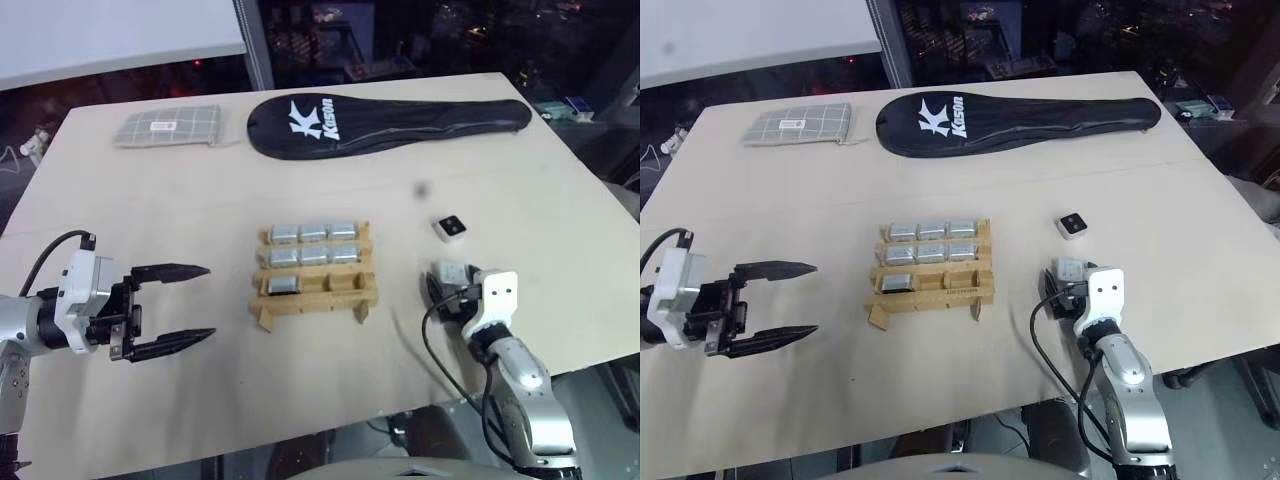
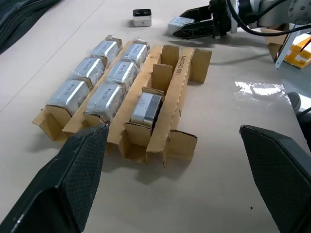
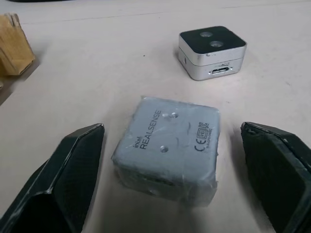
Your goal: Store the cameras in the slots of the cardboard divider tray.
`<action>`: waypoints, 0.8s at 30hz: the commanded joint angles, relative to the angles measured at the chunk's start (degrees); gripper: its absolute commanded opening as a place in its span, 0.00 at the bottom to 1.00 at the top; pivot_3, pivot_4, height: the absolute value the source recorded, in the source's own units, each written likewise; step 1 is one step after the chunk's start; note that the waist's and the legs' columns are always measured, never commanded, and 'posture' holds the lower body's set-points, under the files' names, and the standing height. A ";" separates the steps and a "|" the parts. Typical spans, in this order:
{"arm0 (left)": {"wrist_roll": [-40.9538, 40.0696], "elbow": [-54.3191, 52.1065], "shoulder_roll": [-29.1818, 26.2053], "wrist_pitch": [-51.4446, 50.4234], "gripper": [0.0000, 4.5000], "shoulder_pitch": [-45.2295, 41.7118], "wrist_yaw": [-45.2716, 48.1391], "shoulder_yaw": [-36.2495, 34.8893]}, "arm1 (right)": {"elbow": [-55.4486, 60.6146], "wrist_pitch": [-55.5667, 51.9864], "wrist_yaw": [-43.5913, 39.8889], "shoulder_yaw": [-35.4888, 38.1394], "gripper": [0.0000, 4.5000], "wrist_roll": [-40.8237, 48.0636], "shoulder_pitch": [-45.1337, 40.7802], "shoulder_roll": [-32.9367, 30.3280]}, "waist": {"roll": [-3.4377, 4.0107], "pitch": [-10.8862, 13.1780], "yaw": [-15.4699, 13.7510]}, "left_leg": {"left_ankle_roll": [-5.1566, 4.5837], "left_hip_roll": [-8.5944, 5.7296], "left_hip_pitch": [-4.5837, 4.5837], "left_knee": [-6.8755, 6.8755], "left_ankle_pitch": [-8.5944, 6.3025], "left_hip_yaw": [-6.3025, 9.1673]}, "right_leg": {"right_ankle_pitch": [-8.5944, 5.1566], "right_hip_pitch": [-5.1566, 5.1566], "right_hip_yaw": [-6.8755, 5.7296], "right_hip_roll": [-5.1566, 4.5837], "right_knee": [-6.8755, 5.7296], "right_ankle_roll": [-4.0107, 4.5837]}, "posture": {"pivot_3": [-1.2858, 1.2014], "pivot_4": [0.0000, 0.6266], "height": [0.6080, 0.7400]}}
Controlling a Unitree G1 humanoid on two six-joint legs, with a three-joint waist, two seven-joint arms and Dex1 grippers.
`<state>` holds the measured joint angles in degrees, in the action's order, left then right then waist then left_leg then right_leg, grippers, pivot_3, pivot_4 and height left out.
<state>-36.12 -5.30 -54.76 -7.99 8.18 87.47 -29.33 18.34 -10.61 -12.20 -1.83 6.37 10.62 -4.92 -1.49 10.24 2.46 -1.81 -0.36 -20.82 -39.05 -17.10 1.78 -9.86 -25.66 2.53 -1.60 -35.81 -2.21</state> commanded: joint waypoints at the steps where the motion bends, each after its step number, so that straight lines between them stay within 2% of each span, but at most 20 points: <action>1: -0.16 0.30 -1.19 0.64 1.00 0.02 0.46 -2.08 | -0.32 1.09 -0.22 -0.18 0.54 -0.46 1.41 -0.84 | 0.00 0.00 -0.05 | 0.00 -0.01 -0.01 0.00 0.00 0.00 | 0.00 0.00 0.00 -0.01 0.00 0.00 | 0.52 0.24 1.00; 3: -0.10 0.36 -1.06 0.74 1.00 -0.07 0.40 -1.80 | -0.39 1.53 -0.80 0.08 0.46 -0.66 1.67 -1.80 | 0.00 0.00 -0.12 | 0.00 -0.02 -0.02 0.00 0.00 0.01 | 0.00 0.00 -0.01 -0.02 0.00 0.00 | 0.52 0.24 1.00; 8: -1.05 -0.54 -0.56 -0.36 1.00 -1.04 -0.53 -1.07 | -0.37 3.63 -2.07 0.60 0.45 -2.77 2.02 -5.57 | 0.00 0.00 -0.19 | 0.00 -0.08 -0.03 0.00 0.00 0.00 | 0.00 0.00 -0.01 -0.09 0.01 0.00 | 0.52 0.24 1.00; 14: -4.72 -2.40 0.49 -7.88 1.00 -7.11 -4.60 3.63 | -2.30 13.16 -12.10 -0.04 0.45 -5.08 -2.77 -17.60 | -0.01 0.00 -0.22 | -0.01 -0.15 -0.03 -0.05 0.01 -0.02 | 0.00 0.04 0.00 -0.12 0.00 -0.01 | 0.52 0.24 1.00; 19: -2.94 -0.52 4.17 -13.02 1.00 -19.47 -11.64 12.45 | -8.65 29.50 -23.52 -6.78 0.45 -9.66 -19.29 -26.29 | 0.07 0.07 0.30 | -0.02 -0.13 0.11 -0.13 0.01 -0.21 | 0.03 0.12 0.07 0.07 -0.07 -0.04 | 0.52 0.24 1.00; 24: -2.66 1.82 8.10 -18.57 1.00 -29.91 -16.02 18.84 | -20.53 43.30 -28.04 -13.03 0.45 -14.97 -36.15 -27.53 | 0.03 0.05 0.02 | -0.01 -0.15 0.04 -0.10 0.01 -0.18 | 0.23 0.11 0.00 0.28 -0.08 -0.15 | 0.52 0.24 1.00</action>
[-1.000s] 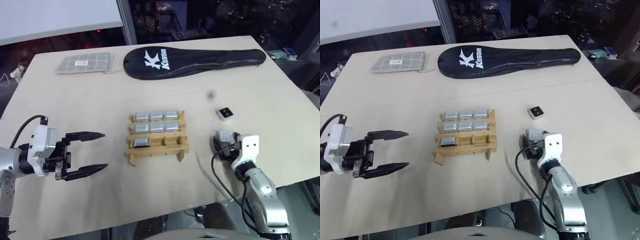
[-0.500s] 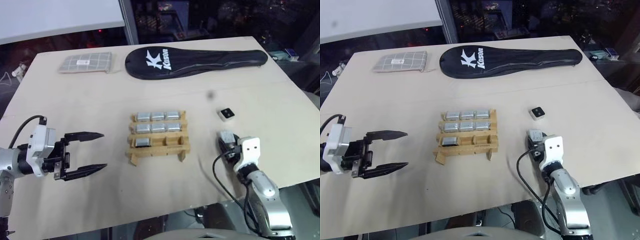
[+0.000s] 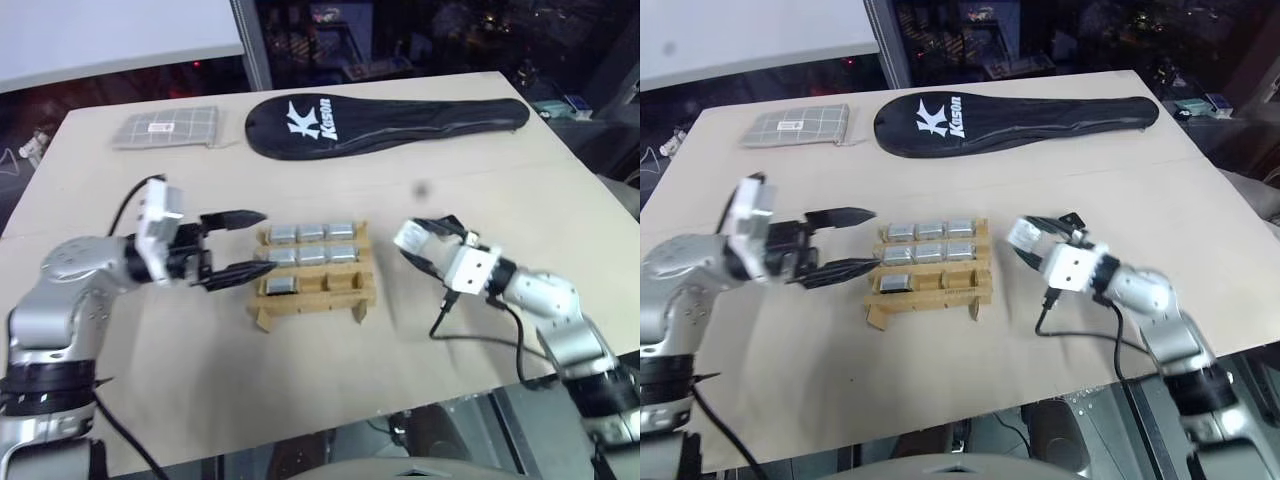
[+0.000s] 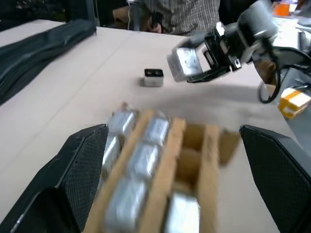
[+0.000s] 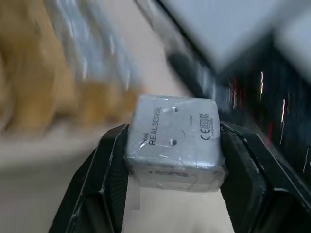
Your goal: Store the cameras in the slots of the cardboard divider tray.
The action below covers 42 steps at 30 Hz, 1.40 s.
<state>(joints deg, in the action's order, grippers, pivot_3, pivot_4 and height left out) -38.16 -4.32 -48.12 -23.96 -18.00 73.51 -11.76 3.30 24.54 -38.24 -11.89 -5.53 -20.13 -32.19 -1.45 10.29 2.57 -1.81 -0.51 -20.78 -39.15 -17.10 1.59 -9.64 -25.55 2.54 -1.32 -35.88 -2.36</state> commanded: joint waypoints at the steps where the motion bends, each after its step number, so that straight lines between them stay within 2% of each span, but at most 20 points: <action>1: -0.26 1.03 2.24 -2.72 1.00 -4.91 -2.87 1.94 | -7.63 10.98 -1.89 -3.98 0.45 -4.37 -7.90 0.17 | 0.00 0.00 -0.15 | 0.00 0.01 -0.05 0.00 0.00 0.04 | 0.12 -0.04 -0.02 0.00 0.00 0.22 | 0.52 0.24 1.00; 8: 0.21 2.77 5.29 -5.44 1.00 -11.34 -2.59 5.89 | -19.30 26.28 0.45 -10.44 0.45 -10.69 -18.96 5.67 | -0.01 0.02 -0.15 | 0.03 -0.23 -0.27 0.05 0.00 0.28 | 0.18 -0.17 -0.07 -0.48 0.11 0.25 | 0.52 0.24 1.00; 15: 1.66 2.86 5.28 -8.60 1.00 -12.80 -1.51 9.97 | -24.83 30.06 4.51 -12.38 0.45 -15.03 -25.47 11.93 | 0.00 0.02 -0.17 | 0.15 -0.27 -0.24 0.05 0.07 0.41 | 0.17 -0.15 -0.15 -0.50 0.02 0.26 | 0.52 0.24 1.00; 23: -0.07 2.55 4.21 -13.90 1.00 -13.10 1.34 9.61 | -27.34 31.47 7.63 -12.65 0.45 -17.63 -26.86 12.37 | 0.00 0.02 -0.14 | 0.18 -0.28 -0.23 0.04 0.09 0.41 | 0.17 -0.14 -0.16 -0.49 0.00 0.26 | 0.52 0.24 1.00; 26: -0.41 3.00 4.44 -14.88 0.84 -13.77 1.45 9.21 | -27.69 32.08 7.73 -13.09 0.45 -17.79 -26.06 12.19 | 0.00 0.02 -0.14 | 0.17 -0.29 -0.23 0.04 0.09 0.42 | 0.17 -0.14 -0.16 -0.49 0.00 0.26 | 0.52 0.24 1.00; 27: -0.44 3.09 4.51 -15.04 0.72 -13.93 1.43 9.12 | -27.70 32.17 7.76 -13.13 0.45 -17.79 -25.95 12.17 | 0.00 0.02 -0.14 | 0.17 -0.29 -0.23 0.04 0.09 0.42 | 0.17 -0.14 -0.16 -0.49 0.00 0.26 | 0.52 0.24 1.00; 28: -0.59 3.17 4.63 -15.27 0.65 -14.11 1.38 8.97 | -27.66 32.20 7.79 -13.16 0.45 -17.79 -25.93 12.15 | 0.00 0.02 -0.14 | 0.17 -0.29 -0.23 0.04 0.09 0.42 | 0.17 -0.14 -0.16 -0.49 0.00 0.26 | 0.52 0.24 1.00; 33: -0.61 3.76 4.67 -15.76 0.16 -14.88 1.80 9.17 | -28.24 31.82 7.97 -13.23 0.45 -17.33 -26.52 12.09 | 0.00 0.02 -0.09 | 0.17 -0.29 -0.22 0.03 0.09 0.41 | 0.17 -0.14 -0.15 -0.48 -0.01 0.26 | 0.52 0.24 1.00; 39: -0.32 2.50 4.57 -15.88 0.16 -13.75 2.43 10.12 | -26.97 28.20 5.08 -13.63 0.45 -14.33 -26.02 11.80 | 0.00 0.02 -0.10 | 0.18 -0.29 -0.22 0.03 0.09 0.41 | 0.17 -0.14 -0.15 -0.49 -0.01 0.26 | 0.52 0.24 1.00; 40: -0.27 2.46 4.45 -16.00 0.16 -13.74 2.51 10.22 | -26.56 27.06 4.01 -13.65 0.67 -12.94 -25.64 11.76 | 0.00 0.02 -0.10 | 0.17 -0.29 -0.23 0.02 0.09 0.41 | 0.17 -0.14 -0.14 -0.49 -0.01 0.26 | 0.52 0.24 1.00; 41: -0.24 2.41 4.16 -16.25 0.16 -13.72 2.89 10.46 | -26.27 26.71 3.55 -13.64 0.68 -12.44 -25.45 11.63 | 0.00 0.02 -0.11 | 0.17 -0.29 -0.23 0.02 0.09 0.41 | 0.17 -0.14 -0.14 -0.49 -0.01 0.26 | 0.52 0.24 1.00; 42: -0.20 2.27 3.90 -16.42 0.16 -13.63 3.22 10.67 | -25.99 26.82 3.58 -13.51 0.73 -12.32 -25.26 11.47 | 0.00 0.02 -0.11 | 0.17 -0.28 -0.22 0.02 0.09 0.41 | 0.17 -0.14 -0.15 -0.49 -0.01 0.26 | 0.52 0.24 1.00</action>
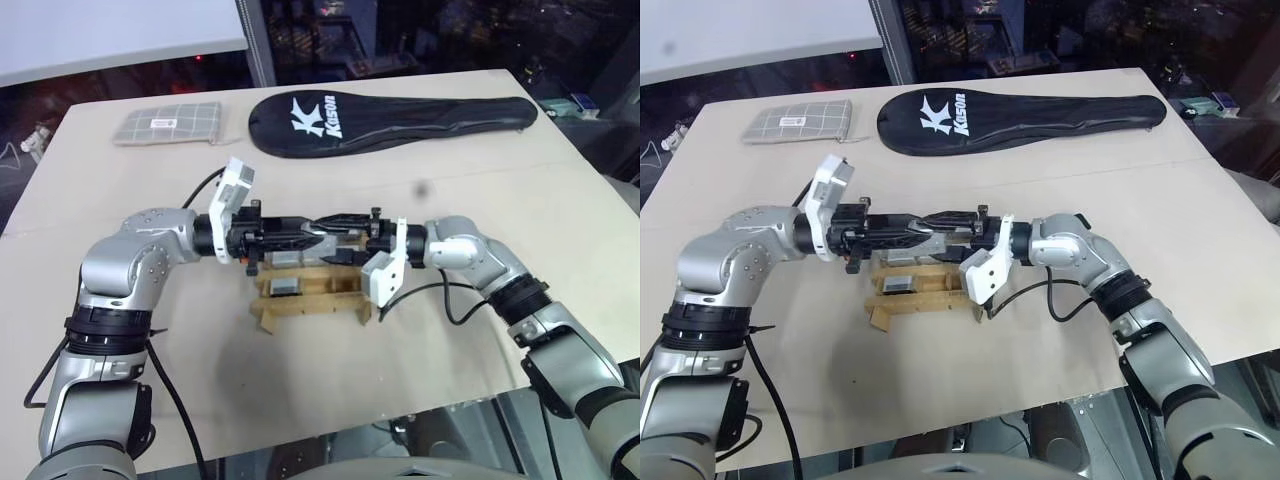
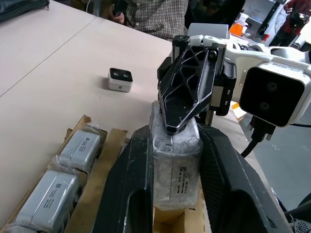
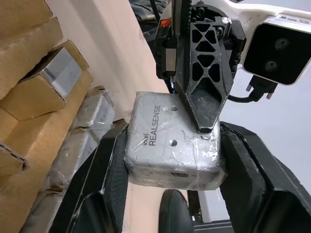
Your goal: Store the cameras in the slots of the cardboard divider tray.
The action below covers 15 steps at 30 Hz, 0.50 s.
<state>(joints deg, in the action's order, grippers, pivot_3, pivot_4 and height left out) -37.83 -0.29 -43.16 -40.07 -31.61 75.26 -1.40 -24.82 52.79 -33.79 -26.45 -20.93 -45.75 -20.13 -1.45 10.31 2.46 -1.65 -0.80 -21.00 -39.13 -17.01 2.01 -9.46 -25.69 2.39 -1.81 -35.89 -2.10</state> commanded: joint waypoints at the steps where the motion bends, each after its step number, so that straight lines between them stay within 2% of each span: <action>1: -0.45 -1.85 -1.05 -0.25 0.16 0.05 1.46 0.29 | 2.38 -1.09 -0.15 1.56 0.87 2.95 0.66 -0.80 | 0.00 0.00 0.00 | -0.03 0.00 0.00 0.00 -0.02 0.00 | 0.00 0.00 0.00 0.00 0.00 0.00 | 0.52 0.24 1.00; 3: -0.20 -1.73 -0.65 0.14 0.16 0.05 1.04 -0.03 | 3.25 -1.68 -0.85 2.33 0.97 5.75 2.16 -1.71 | 0.00 0.00 -0.02 | -0.03 0.00 0.00 0.00 -0.02 0.00 | 0.00 0.00 0.00 0.00 0.00 0.00 | 0.52 0.24 1.00; 6: -0.80 -1.92 -1.16 -1.30 0.16 0.38 1.75 0.25 | 7.67 -1.97 -6.14 1.18 0.97 19.01 7.56 -3.82 | 0.00 0.00 -0.13 | -0.04 0.01 -0.02 0.00 -0.03 0.03 | 0.00 0.01 -0.02 -0.02 0.01 0.00 | 0.52 0.24 1.00; 7: -0.54 -2.27 -1.16 -0.52 0.16 0.79 2.09 0.33 | 11.11 -4.93 -8.82 0.94 0.97 25.13 10.55 -5.16 | 0.00 0.00 -0.17 | -0.07 0.00 -0.02 0.01 -0.04 0.04 | 0.00 0.02 -0.02 -0.02 0.02 0.00 | 0.52 0.24 1.00; 9: 0.48 -2.70 -0.59 1.97 0.16 1.38 2.05 0.34 | 19.78 -17.03 -13.45 1.89 0.97 37.48 17.15 -8.75 | 0.00 0.00 -0.37 | -0.12 0.02 -0.04 0.01 -0.07 0.10 | 0.00 0.03 -0.05 -0.08 0.03 -0.01 | 0.52 0.24 1.00; 11: 1.15 -3.05 0.34 4.12 0.16 1.82 1.23 -0.01 | 26.63 -27.87 -15.15 4.21 0.97 45.74 21.92 -12.06 | 0.01 0.01 -0.41 | -0.14 0.01 -0.07 0.01 -0.08 0.11 | 0.00 0.02 -0.06 -0.15 0.03 -0.01 | 0.52 0.24 1.00; 15: 0.29 -5.31 2.89 8.06 0.16 4.78 0.69 -1.19 | 38.83 -51.43 -19.29 12.53 0.97 65.47 31.48 -25.23 | 0.03 0.02 -0.64 | -0.20 -0.02 -0.10 -0.14 -0.10 -0.02 | -0.02 0.04 0.02 -0.20 0.07 -0.02 | 0.52 0.24 1.00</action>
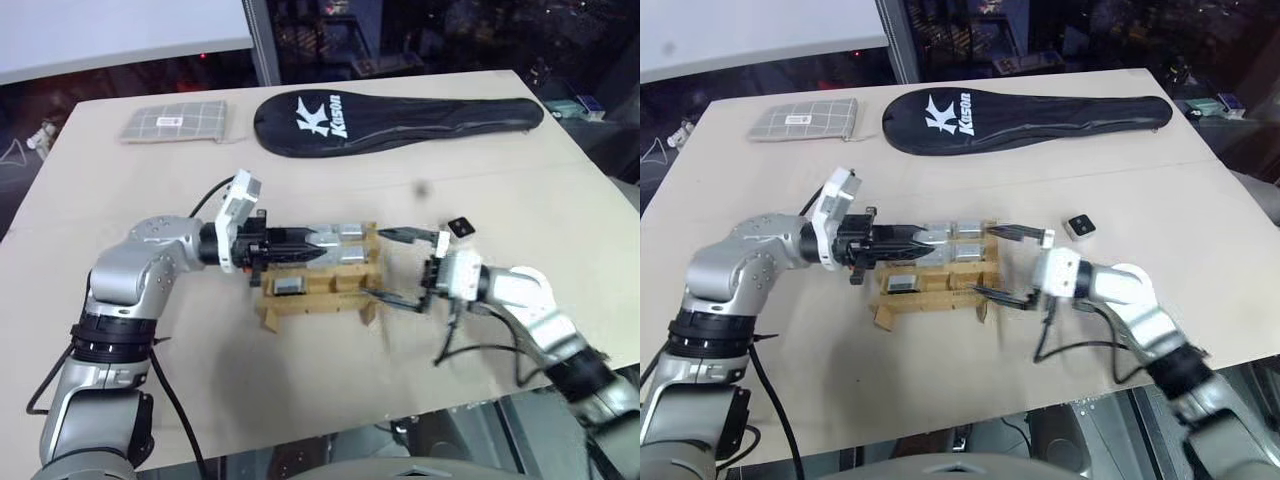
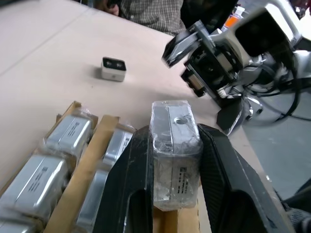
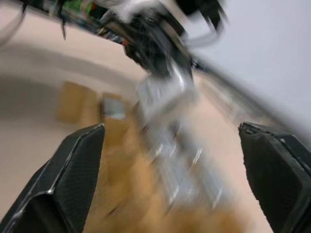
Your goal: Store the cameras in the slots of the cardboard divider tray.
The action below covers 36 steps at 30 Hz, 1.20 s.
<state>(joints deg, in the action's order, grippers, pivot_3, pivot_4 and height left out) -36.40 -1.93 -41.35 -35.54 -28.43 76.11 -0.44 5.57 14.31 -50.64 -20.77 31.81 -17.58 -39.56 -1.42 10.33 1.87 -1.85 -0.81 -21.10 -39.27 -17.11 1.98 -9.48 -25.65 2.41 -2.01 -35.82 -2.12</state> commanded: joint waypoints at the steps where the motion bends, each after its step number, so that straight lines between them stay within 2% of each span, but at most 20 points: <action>1: -0.70 -4.54 1.23 5.02 0.16 2.97 0.20 -2.09 | 9.94 -16.95 -3.86 9.76 0.97 17.30 6.05 -8.48 | -0.01 -0.01 -0.04 | -0.01 0.01 0.04 0.00 0.00 0.00 | -0.01 0.04 0.00 0.02 -0.01 0.00 | 0.52 0.24 1.00; 5: 1.68 -5.23 2.23 10.86 0.16 6.14 -0.26 -2.25 | 10.98 -24.77 -8.11 21.04 0.97 25.53 16.39 -13.64 | -0.03 -0.01 -0.38 | -0.01 0.09 0.25 0.03 0.00 0.01 | -0.15 0.25 -0.07 0.19 -0.02 -0.16 | 0.52 0.24 1.00; 8: 2.81 -5.48 2.39 14.77 0.16 8.41 0.28 -2.36 | 10.13 -23.91 -12.44 26.18 0.97 23.94 21.01 -12.95 | -0.02 -0.01 -0.37 | -0.01 0.13 0.33 0.00 0.00 -0.15 | -0.22 0.27 0.00 0.32 -0.04 -0.18 | 0.52 0.24 1.00; 12: 5.98 -3.61 1.99 19.79 0.16 10.36 -0.18 -2.43 | 1.96 -15.81 -22.92 30.83 0.97 18.89 23.57 -9.44 | -0.04 -0.02 -0.38 | -0.01 0.19 0.48 -0.07 0.00 -0.29 | -0.21 0.43 0.04 0.39 -0.02 -0.21 | 0.52 0.24 1.00; 18: 7.50 -2.89 2.63 23.28 0.16 11.63 -1.02 -2.04 | -4.31 -12.88 -32.66 33.13 0.97 15.76 22.34 -6.98 | -0.03 -0.02 -0.82 | -0.01 0.23 0.46 -0.08 0.00 -0.35 | -0.17 0.42 0.04 0.37 0.00 -0.28 | 0.52 0.24 1.00; 25: 9.06 0.06 3.86 28.45 0.16 11.74 -1.25 -2.00 | -8.13 -7.91 -39.02 33.63 0.97 12.05 19.67 -4.57 | -0.02 -0.02 -1.05 | 0.00 0.24 0.48 -0.09 0.00 -0.32 | -0.17 0.43 0.03 0.35 -0.02 -0.28 | 0.52 0.24 1.00; 36: 12.53 5.87 5.31 37.23 0.16 10.41 1.68 0.12 | -8.59 -6.64 -38.88 33.80 0.97 10.00 18.52 -3.15 | 0.01 -0.03 -1.13 | 0.00 0.20 0.47 -0.09 0.00 -0.14 | -0.14 0.43 0.00 0.27 -0.03 -0.27 | 0.52 0.24 1.00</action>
<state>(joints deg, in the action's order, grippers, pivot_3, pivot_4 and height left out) -24.56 3.55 -35.54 -0.12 -17.18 76.59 -1.08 -3.71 6.57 -87.41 10.77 41.49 1.47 -42.82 -1.41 10.30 0.74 -1.85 -0.62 -20.63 -39.36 -17.11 1.85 -9.62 -25.22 2.41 -1.75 -35.85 -2.39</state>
